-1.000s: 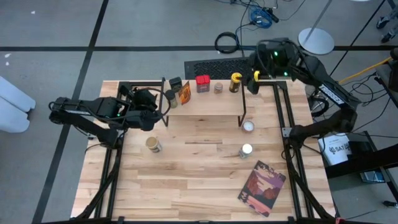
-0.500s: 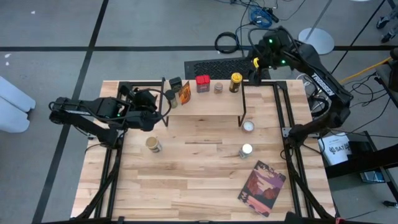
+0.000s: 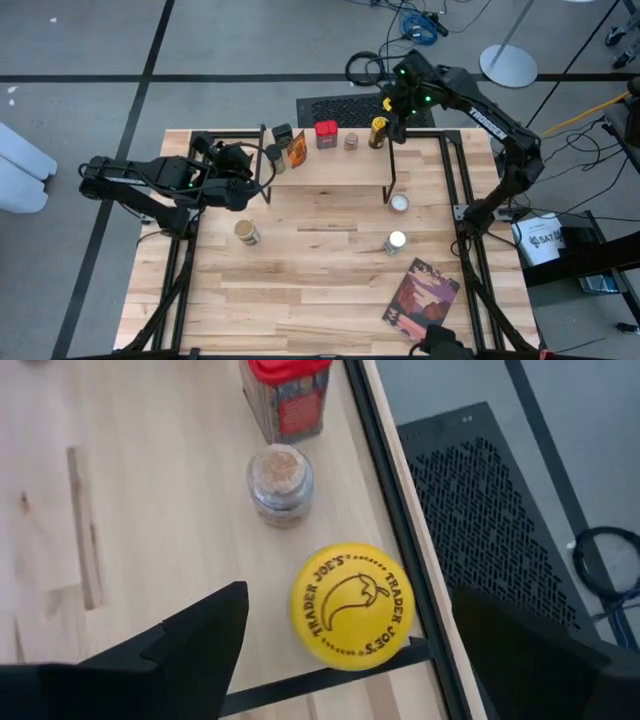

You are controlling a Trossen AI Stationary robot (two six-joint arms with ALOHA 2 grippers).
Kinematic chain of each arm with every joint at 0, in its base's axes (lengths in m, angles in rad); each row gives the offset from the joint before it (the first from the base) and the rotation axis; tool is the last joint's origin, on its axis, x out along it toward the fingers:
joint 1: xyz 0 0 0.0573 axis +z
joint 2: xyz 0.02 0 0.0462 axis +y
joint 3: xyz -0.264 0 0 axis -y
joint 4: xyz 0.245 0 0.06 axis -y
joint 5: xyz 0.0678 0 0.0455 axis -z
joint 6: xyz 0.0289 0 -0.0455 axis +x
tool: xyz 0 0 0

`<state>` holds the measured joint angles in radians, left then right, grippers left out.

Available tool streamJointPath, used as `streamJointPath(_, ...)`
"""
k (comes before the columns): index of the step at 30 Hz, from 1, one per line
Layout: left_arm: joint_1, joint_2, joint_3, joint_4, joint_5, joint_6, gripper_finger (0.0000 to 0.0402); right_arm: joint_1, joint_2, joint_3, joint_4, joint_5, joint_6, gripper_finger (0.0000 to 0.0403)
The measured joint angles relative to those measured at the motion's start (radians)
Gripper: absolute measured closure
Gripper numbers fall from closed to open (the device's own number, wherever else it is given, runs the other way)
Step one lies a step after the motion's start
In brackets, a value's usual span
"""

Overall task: Shelf spices
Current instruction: Put the yellow spice bottle on the table

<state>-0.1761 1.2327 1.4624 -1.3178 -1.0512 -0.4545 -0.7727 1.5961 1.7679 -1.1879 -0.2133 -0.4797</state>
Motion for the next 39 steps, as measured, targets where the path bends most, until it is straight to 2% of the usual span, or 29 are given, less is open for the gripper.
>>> streamJointPath(14,0.000,0.000,0.000,0.000,0.000,-0.002,0.0210,0.000,0.074,0.000,-0.006,0.040,0.004,0.0062)
streamJointPath(19,0.000,0.000,0.000,0.000,0.000,-0.002,0.0210,0.005,0.105,0.000,-0.021,0.085,0.005,0.0066)
streamJointPath(29,0.000,0.000,0.000,0.000,0.000,-0.002,0.0210,0.018,0.109,0.000,-0.069,0.087,0.020,0.0088)
streamJointPath(39,0.000,0.000,0.000,0.001,0.000,-0.002,0.0210,0.035,0.109,0.000,-0.077,0.134,0.013,0.0090)
